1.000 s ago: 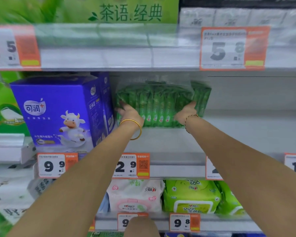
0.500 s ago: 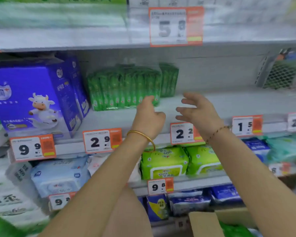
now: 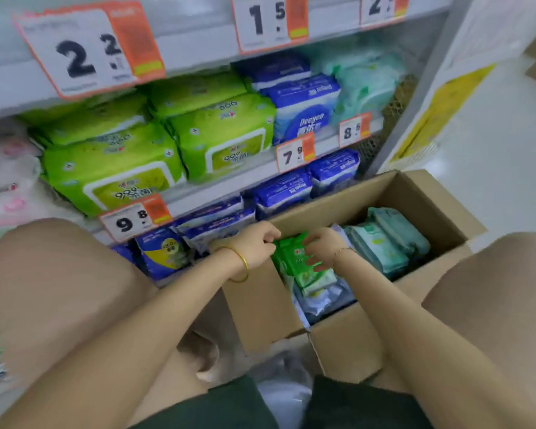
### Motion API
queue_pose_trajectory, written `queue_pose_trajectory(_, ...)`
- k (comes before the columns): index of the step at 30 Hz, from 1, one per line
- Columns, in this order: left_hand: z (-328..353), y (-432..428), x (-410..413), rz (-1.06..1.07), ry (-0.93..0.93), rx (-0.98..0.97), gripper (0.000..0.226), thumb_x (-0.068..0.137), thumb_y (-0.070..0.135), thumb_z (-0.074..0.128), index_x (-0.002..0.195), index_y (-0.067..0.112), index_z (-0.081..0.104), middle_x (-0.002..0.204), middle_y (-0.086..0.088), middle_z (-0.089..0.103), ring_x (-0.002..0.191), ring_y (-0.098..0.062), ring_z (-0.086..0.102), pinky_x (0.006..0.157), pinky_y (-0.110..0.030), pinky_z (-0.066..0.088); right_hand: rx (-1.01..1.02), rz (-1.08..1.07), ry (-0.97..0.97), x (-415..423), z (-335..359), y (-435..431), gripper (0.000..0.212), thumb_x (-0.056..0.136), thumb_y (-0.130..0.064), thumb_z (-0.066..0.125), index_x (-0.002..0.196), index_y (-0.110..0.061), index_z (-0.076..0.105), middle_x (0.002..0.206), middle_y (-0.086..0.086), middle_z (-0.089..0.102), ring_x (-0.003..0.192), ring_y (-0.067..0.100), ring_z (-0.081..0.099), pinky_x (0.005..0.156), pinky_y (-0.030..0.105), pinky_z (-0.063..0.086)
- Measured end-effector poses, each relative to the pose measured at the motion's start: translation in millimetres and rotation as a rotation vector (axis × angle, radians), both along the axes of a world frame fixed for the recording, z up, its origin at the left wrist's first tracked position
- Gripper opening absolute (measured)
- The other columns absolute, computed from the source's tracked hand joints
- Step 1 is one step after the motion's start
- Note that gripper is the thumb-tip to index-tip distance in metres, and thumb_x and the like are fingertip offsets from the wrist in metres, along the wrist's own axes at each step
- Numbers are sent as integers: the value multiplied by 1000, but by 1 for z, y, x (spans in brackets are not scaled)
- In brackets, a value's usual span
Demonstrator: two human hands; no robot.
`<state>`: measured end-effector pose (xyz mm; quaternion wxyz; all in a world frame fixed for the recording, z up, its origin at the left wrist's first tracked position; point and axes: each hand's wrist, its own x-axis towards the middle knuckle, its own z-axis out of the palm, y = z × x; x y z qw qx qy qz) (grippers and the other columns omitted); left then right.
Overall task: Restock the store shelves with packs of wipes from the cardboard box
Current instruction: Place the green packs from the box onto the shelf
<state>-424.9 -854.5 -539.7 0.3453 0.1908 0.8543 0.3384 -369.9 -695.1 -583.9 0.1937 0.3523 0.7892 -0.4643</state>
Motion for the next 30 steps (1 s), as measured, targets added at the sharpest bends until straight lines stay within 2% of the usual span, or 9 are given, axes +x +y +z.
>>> queue_pose_trajectory(2,-16,1,-6,-1,3,-46,34,92,5,46,125,11,53,129,-10,53,119,-22,52,94,-36,49,29,66,-37,-1,-21,-8,23,91,-19,54,108,-5,57,86,13,56,72,26,57,53,29,45)
queue_pose_trajectory(4,-26,-1,-12,3,8,-75,32,92,9,46,122,15,55,127,-8,55,117,-21,53,94,-39,50,92,196,-75,-4,-34,-24,28,90,-33,55,92,-5,57,92,15,55,84,26,56,60,32,43)
queue_pose_trajectory(8,-35,-5,-20,9,34,-69,31,92,8,46,120,16,56,125,-7,56,118,-18,53,95,-40,50,160,327,-125,-11,-52,-40,35,91,-22,53,115,3,53,118,20,59,111,33,56,79,32,43)
queue_pose_trajectory(12,-31,-9,-21,54,51,-8,29,93,6,47,120,13,56,126,-7,57,117,-17,54,98,-36,48,156,404,-171,-20,-40,-14,8,87,-12,54,84,-5,50,84,10,52,94,28,57,72,35,50)
queue_pose_trajectory(16,-12,-13,-20,67,102,64,42,91,8,53,132,12,47,136,-6,49,122,-17,50,100,-26,41,57,331,-145,-37,34,24,7,81,-10,56,76,-7,52,65,7,50,57,22,55,49,25,48)
queue_pose_trajectory(19,14,-18,-23,37,197,135,64,84,15,66,141,16,36,143,-4,39,132,-18,39,109,-31,33,11,470,-66,-45,92,28,16,72,-18,59,85,-10,58,53,1,48,41,13,48,40,16,39)
queue_pose_trajectory(23,61,-40,-33,117,133,179,78,80,20,72,144,17,27,136,0,46,117,-13,50,96,-23,42,-199,506,105,-52,124,4,40,53,-21,62,90,-6,65,74,10,61,70,22,57,69,32,45)
queue_pose_trajectory(27,112,-98,-31,290,101,238,100,54,32,84,139,19,32,125,-10,58,109,-23,60,92,-40,52,-336,613,305,-57,154,-45,18,74,-5,61,92,-9,67,78,-4,71,70,7,65,70,26,51)
queue_pose_trajectory(30,159,-143,-20,329,127,336,70,72,5,77,131,15,40,103,-8,65,81,-13,68,74,-32,58,-431,770,366,-63,191,-97,29,74,-19,64,101,-9,64,99,5,72,85,14,68,81,27,53)
